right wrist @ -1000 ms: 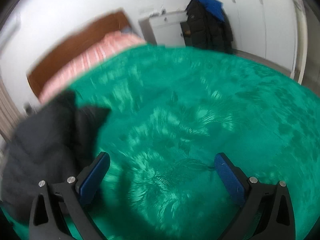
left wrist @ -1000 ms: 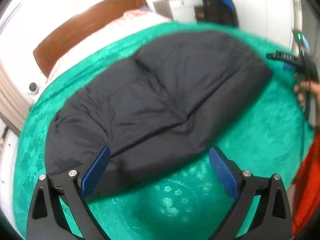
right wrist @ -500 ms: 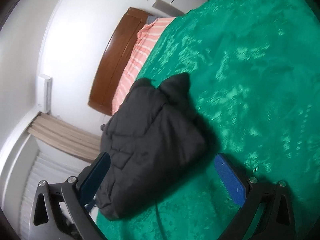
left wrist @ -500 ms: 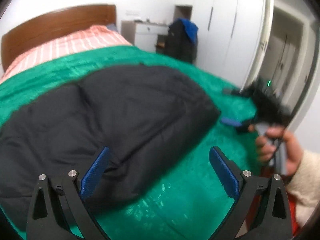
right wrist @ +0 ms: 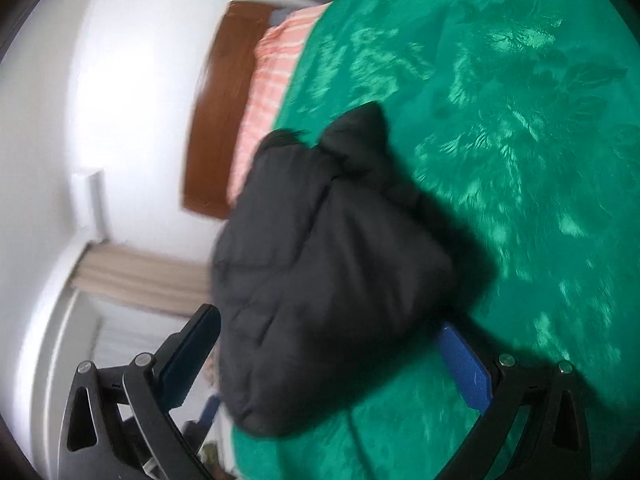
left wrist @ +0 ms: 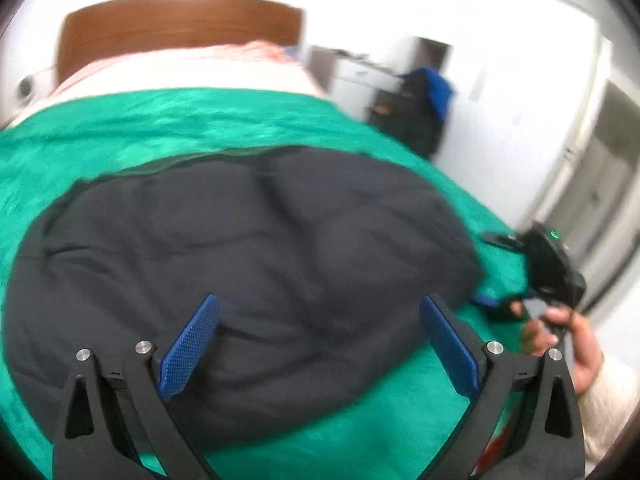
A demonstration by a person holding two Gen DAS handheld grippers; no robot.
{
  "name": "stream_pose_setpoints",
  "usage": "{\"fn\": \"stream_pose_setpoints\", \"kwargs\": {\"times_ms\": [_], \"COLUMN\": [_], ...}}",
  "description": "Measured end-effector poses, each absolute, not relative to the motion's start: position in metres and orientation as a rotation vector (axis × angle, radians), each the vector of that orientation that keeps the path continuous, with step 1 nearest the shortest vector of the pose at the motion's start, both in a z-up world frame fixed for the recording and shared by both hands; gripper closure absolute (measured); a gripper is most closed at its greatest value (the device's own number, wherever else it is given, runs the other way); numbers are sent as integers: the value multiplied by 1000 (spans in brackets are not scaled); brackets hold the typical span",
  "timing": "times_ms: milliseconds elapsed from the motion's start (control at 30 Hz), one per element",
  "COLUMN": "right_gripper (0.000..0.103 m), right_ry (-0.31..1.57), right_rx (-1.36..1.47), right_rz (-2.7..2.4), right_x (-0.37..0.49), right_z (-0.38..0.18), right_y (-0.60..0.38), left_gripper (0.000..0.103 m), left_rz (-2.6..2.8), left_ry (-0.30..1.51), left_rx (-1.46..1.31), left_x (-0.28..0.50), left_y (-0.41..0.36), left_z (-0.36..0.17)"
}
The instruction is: Fold large clothes
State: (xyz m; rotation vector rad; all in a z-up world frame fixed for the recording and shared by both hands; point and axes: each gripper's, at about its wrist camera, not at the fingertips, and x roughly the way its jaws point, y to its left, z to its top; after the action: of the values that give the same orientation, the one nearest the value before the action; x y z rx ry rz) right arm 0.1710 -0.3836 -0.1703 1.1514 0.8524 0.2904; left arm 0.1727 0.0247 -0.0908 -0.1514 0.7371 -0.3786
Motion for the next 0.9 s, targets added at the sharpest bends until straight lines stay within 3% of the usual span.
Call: {"fn": "stream_pose_setpoints", "kwargs": {"times_ms": [67, 100, 133, 167, 200, 300, 433, 567, 767, 900], "right_gripper": [1, 6, 12, 30, 41, 51, 53, 53, 53, 53], "right_ry": [859, 866, 864, 852, 817, 696, 556, 440, 374, 368], "right_rx": [1180, 1170, 1122, 1043, 880, 426, 49, -282, -768, -916], "right_rz": [305, 339, 351, 343, 332, 323, 377, 469, 675, 765], "right_x": [193, 205, 211, 213, 214, 201, 176, 152, 109, 84], "right_z": [-172, -167, -158, -144, -117, -48, 10, 31, -22, -66], "right_y": [-372, -361, -351, -342, -325, -269, -187, -89, 69, 116], "left_gripper": [3, 4, 3, 3, 3, 3, 4, 4, 4, 4], "left_rz": [-342, -334, -326, -317, -307, -314, -332, -229, -60, -26], "left_ry": [833, 860, 866, 861, 857, 858, 827, 740, 688, 678], "left_rx": [-139, -111, -56, 10, 65, 16, -295, -412, -443, -512], "left_x": [193, 198, 200, 199, 197, 197, 186, 162, 126, 121], "left_y": [31, 29, 27, 21, 15, 18, 79, 158, 260, 305], "left_z": [-111, -119, -124, -128, -129, -126, -95, -58, -37, -32]}}
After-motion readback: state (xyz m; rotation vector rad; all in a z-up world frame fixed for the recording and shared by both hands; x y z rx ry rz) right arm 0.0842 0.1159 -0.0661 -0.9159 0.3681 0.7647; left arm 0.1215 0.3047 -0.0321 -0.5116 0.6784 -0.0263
